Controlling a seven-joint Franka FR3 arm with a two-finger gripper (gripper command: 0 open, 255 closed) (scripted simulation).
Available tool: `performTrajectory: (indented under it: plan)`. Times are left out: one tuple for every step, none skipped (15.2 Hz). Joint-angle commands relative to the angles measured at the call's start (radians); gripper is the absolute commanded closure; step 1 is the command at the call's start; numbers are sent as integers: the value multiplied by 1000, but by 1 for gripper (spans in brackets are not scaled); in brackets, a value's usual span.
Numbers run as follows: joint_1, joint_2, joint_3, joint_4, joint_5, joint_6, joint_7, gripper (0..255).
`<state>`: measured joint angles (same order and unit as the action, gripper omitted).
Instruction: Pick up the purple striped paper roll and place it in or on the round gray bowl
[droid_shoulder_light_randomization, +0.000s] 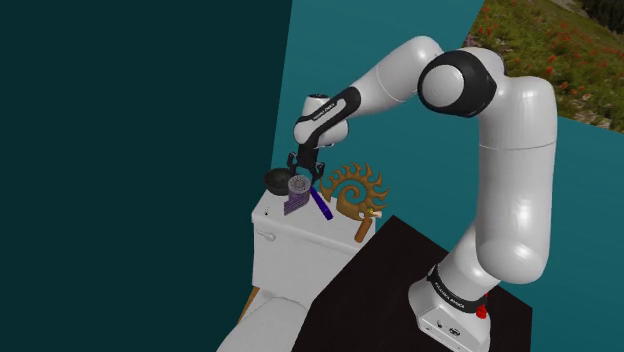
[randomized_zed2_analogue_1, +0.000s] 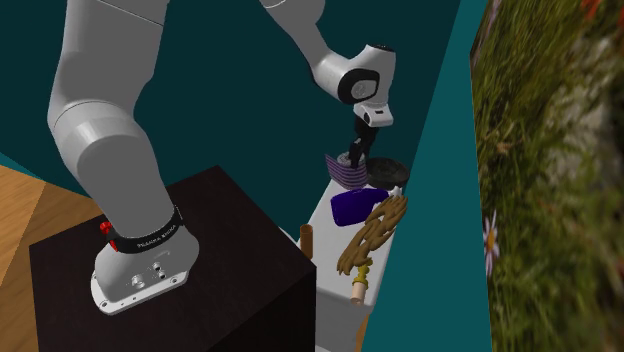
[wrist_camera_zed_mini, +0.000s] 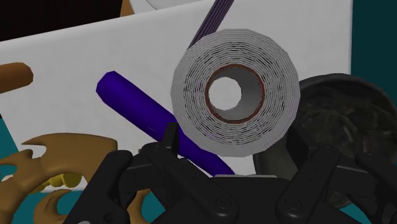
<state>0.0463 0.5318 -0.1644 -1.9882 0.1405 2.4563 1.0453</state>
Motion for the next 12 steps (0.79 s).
performTrajectory:
  plan:
    - [5,-24,-4,-4,-6,-19,6,255]
    - [6,-34,-6,-5,-8,-28,8,255]
    - [8,-45,-8,-5,-11,-38,9,255]
    - [9,-55,-9,-6,-14,-48,11,255]
    - [10,-65,-11,-6,-16,-58,13,255]
    - [12,-75,-13,-6,-19,-68,15,255]
    - [13,-85,-14,-5,-22,-78,16,255]
    - [14,-95,-16,-5,-24,-88,18,255]
    - [15,-105,-18,-4,-27,-99,20,255]
    - [16,-114,-19,-3,-29,-109,22,255]
    - [17,-124,-21,-2,-32,-119,23,255]
    - [18,-133,-22,0,-35,-130,25,255]
